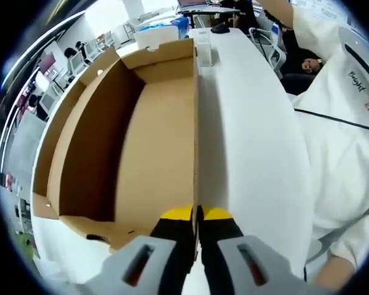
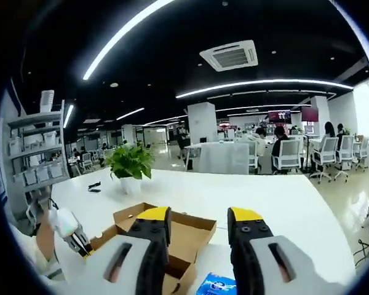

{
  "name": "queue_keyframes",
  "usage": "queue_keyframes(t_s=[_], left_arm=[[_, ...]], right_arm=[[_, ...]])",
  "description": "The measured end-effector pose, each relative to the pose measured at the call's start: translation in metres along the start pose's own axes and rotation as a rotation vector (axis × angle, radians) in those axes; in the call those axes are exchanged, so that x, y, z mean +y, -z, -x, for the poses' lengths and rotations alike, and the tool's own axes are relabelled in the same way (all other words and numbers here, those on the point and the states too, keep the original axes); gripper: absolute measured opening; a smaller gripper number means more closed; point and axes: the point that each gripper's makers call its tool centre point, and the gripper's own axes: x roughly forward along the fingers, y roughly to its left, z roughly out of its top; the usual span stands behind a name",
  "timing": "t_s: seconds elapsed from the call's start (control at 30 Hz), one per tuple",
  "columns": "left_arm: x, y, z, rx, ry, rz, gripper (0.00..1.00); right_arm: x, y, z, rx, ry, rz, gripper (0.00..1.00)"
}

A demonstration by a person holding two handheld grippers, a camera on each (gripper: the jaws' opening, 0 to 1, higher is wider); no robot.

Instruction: Operate the shoe box by opening the lid, removing the specified soft item, and placing it in the target area until the item is outside and the box remains undamaged.

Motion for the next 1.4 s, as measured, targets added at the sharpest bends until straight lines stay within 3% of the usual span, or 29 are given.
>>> queue_keyframes(t_s=[0.1,0.2,0.43,0.5,0.57,0.7,0.8,0.9,1.07,1.1,1.17,1.2,1.3,1.4], left_arm=[[0.0,0.0,0.0,-0.005,0.002,0.001,0.01],[-0.001,-0.001,0.0,-0.006,0.001,0.0,0.02],[0.0,-0.001,0.0,-0.009,-0.001,-0.005,0.02],[0.0,-0.001,0.0,-0.011,0.003,-0.006,0.02],[0.001,-0.001,0.0,-0.009,0.005,0.003,0.02],[0.0,-0.001,0.0,0.0,0.004,-0.006,0.01],[0.0,-0.001,0.0,0.003,0.012,0.003,0.01],[0.0,-0.001,0.0,0.004,0.013,0.012,0.01],[0.0,0.0,0.0,0.004,0.01,0.012,0.01],[0.0,0.0,0.0,0.002,0.011,0.009,0.01],[0.001,0.0,0.0,0.006,0.019,0.017,0.01],[0.0,0.001,0.0,0.009,0.022,0.018,0.01],[0.0,0.001,0.0,0.006,0.02,0.02,0.01],[0.0,0.001,0.0,0.005,0.012,0.014,0.01]], right_arm=[[-0.001,-0.008,-0.011,-0.003,0.021,0.037,0.36],[0.002,0.005,-0.022,0.087,0.01,0.113,0.33],[0.014,0.008,-0.045,0.107,-0.01,0.082,0.34],[0.014,0.019,-0.05,0.149,0.002,0.059,0.34],[0.012,0.031,-0.05,0.208,0.016,0.101,0.31],[0.019,0.027,-0.051,0.143,-0.004,0.095,0.25],[0.019,0.035,-0.057,0.163,-0.015,0.089,0.26],[0.018,0.035,-0.063,0.159,-0.02,0.075,0.32],[0.012,0.037,-0.074,0.152,-0.015,0.055,0.34],[0.014,0.037,-0.076,0.141,-0.03,0.026,0.34],[0.023,0.041,-0.074,0.131,-0.087,-0.124,0.3],[0.02,0.04,-0.075,0.13,-0.09,-0.141,0.3],[0.008,0.043,-0.074,0.138,-0.03,-0.076,0.33],[0.011,0.046,-0.074,0.148,-0.028,-0.089,0.37]])
